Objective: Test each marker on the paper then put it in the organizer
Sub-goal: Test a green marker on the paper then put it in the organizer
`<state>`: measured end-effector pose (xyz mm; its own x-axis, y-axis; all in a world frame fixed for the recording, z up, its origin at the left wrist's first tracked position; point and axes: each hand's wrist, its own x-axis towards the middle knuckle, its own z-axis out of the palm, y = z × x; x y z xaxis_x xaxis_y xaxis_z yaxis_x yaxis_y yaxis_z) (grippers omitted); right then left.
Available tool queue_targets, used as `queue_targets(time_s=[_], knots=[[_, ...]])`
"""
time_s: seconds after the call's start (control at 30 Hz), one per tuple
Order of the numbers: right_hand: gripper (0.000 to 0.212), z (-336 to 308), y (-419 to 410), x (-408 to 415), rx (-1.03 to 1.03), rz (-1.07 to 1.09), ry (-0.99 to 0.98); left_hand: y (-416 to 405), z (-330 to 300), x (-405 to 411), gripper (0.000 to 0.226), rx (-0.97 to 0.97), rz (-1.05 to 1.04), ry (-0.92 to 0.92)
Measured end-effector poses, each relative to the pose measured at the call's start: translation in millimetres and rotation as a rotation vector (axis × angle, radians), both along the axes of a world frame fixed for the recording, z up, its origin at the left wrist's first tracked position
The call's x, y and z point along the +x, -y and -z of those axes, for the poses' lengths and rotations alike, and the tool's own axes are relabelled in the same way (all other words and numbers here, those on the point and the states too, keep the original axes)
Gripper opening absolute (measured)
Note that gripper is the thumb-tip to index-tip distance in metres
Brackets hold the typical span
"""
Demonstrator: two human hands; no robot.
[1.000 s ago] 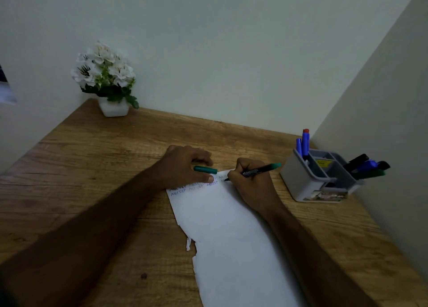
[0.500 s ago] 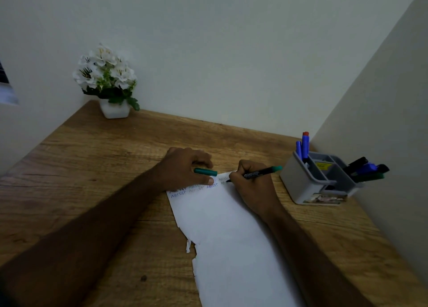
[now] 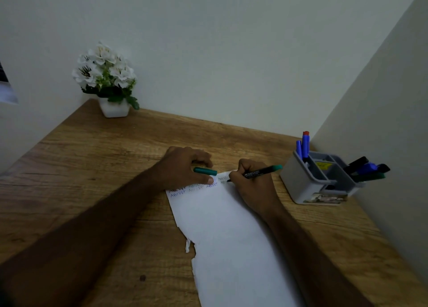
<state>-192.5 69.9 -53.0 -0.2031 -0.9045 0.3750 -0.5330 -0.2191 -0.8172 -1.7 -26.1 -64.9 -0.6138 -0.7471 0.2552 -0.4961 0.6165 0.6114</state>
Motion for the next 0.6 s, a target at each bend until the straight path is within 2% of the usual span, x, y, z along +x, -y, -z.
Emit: queue_targets(time_s=[0.13,0.47,0.6], knots=[[0.038,-0.4,-2.1,0.7,0.006,-0.024,0.032,-0.9,-1.0,-0.2,0.042,0.004,0.003,0.005],[0.042,1.0,2.2,-1.3,0.001,0.010,0.009,-1.0,-1.4,0.0,0.044,0.009,0.005,0.010],[0.035,2.2,1.5,-1.8,0.008,-0.003,0.022,-0.3,-1.1,-0.1,0.044,0.009,-0.002,0.014]])
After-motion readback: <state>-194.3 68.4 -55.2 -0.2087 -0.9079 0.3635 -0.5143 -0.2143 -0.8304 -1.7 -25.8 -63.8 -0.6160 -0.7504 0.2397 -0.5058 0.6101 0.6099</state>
